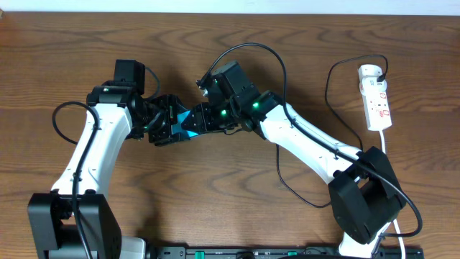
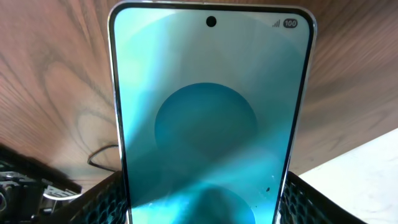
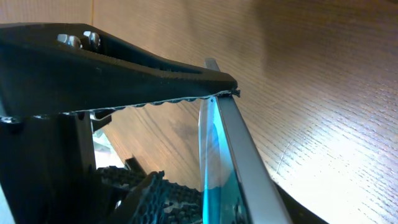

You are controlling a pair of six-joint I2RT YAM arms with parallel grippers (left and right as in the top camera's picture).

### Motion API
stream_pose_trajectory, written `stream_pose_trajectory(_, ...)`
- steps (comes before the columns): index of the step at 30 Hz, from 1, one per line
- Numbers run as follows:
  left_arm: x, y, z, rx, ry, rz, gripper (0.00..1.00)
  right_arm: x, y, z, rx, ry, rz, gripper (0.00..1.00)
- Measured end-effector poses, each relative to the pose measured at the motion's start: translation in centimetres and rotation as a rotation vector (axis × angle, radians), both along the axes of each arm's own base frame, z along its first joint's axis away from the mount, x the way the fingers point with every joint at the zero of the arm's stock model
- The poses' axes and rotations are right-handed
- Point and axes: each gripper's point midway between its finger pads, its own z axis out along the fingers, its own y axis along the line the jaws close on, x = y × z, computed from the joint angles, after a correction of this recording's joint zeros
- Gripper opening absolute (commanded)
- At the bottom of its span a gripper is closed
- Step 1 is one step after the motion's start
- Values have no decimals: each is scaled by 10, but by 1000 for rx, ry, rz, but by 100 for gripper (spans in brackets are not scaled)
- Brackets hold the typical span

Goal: Plug charger to phone and switch on socket
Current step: 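Close the right gripper on the phone's side edge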

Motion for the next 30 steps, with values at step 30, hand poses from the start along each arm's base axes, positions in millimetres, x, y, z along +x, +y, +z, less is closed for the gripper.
stream_pose_trajectory(30, 0, -1, 0, -5, 1, -2, 7, -1, -5, -7, -37, 19, -19, 27)
